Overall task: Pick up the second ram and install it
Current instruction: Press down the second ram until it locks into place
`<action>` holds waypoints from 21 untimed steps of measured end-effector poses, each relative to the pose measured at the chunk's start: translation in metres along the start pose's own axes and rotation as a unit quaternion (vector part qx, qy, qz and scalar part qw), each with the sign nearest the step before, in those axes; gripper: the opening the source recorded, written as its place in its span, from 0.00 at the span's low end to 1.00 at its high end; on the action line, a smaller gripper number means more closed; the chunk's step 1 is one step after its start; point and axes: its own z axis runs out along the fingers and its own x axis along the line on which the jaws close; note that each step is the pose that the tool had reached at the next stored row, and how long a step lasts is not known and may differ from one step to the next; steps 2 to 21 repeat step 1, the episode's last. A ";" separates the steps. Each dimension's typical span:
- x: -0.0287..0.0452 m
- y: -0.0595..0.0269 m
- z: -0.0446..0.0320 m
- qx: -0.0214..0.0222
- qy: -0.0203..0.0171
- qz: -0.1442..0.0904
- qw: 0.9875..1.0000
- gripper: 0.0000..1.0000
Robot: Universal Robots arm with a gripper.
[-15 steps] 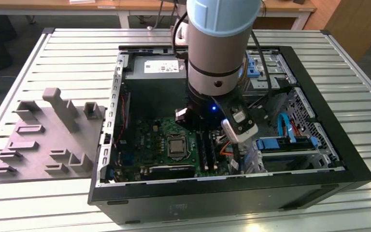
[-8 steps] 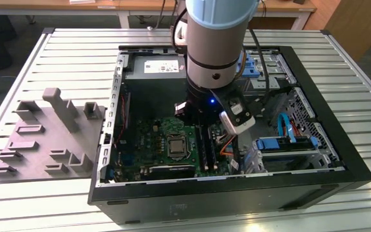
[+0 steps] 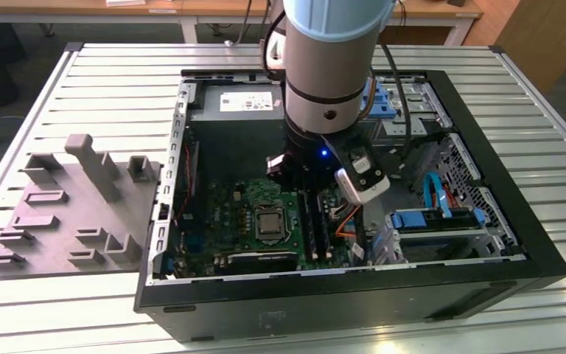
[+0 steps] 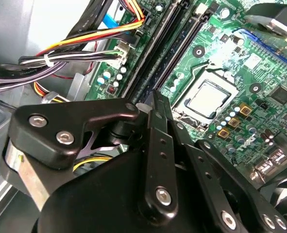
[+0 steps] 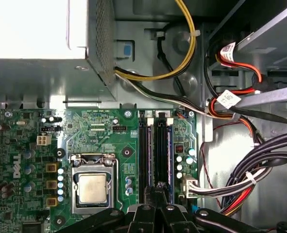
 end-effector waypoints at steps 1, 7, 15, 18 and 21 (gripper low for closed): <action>0.0000 0.0000 0.0000 0.000 0.000 0.000 1.000 0.11; 0.0000 0.0000 0.0000 0.000 0.000 0.000 1.000 0.11; 0.0000 0.0000 0.0000 0.000 0.000 0.000 1.000 0.11; 0.0000 0.0000 0.0000 0.000 0.000 0.000 1.000 0.11; 0.0000 0.0000 0.0000 0.000 0.000 0.000 1.000 0.11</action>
